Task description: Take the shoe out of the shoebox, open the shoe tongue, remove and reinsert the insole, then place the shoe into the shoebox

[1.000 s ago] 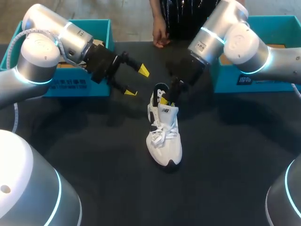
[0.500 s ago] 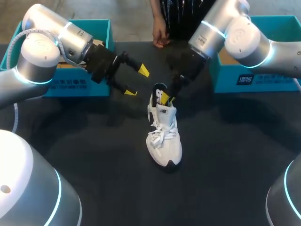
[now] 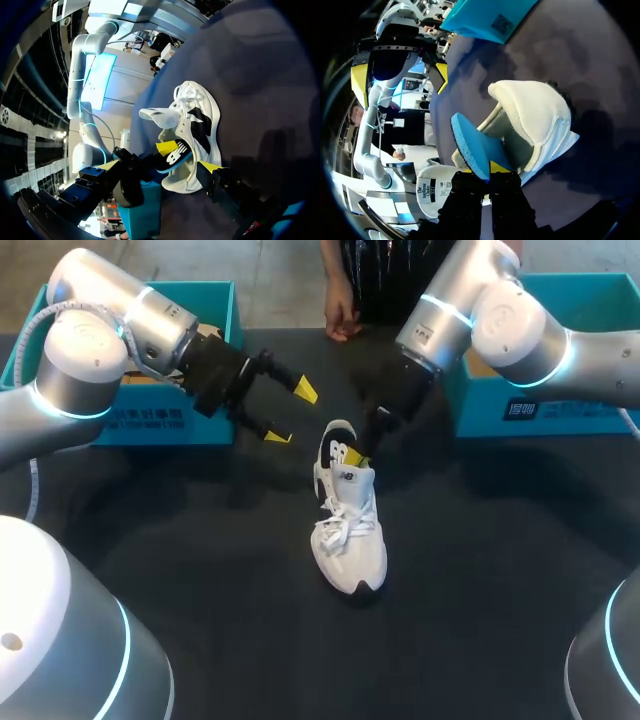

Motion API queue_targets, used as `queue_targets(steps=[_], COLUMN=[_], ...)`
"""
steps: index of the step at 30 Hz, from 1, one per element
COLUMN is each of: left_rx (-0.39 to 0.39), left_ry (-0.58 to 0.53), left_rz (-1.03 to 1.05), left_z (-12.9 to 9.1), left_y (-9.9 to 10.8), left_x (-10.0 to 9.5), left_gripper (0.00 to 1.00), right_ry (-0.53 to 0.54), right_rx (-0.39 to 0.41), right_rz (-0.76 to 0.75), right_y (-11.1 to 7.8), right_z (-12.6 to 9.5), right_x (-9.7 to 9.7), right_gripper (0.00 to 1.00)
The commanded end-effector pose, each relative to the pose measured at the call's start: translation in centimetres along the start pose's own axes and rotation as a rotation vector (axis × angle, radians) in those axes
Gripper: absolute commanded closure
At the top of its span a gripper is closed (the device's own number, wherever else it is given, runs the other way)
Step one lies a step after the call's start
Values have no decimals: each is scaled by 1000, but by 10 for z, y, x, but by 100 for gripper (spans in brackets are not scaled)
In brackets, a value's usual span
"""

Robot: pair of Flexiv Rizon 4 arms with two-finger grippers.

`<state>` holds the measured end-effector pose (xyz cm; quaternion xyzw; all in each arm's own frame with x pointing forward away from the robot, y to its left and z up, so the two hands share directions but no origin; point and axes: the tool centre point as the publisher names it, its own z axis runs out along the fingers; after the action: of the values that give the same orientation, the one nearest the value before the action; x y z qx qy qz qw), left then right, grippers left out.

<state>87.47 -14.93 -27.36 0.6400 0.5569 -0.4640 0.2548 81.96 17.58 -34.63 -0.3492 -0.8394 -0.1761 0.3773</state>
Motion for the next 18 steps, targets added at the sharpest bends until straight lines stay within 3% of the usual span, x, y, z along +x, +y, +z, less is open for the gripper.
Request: queue_targets(steps=[1,9,10,11,14,18], left_rx=[-3,-3,-3,-3,-3,-3], left_ry=[3,3,3,3,3,3], left_rz=[1,1,1,1,1,1], left_z=[0,0,0,0,0,0], left_y=[-1,-1,-1,-1,-1,-1], left_x=[0,0,0,0,0,0], left_gripper=[0,0,0,0,0,0], right_ry=[6,17,15,9,-11,-34], right_rx=[6,31,29,26,20,21], right_rz=[6,18,20,19,14,8], right_y=[-3,-5,-5,-5,-3,-1], right_z=[11,19,18,16,10,4], right_x=[0,2,2,2,4,9], right_gripper=[100,99,94,80,61,56])
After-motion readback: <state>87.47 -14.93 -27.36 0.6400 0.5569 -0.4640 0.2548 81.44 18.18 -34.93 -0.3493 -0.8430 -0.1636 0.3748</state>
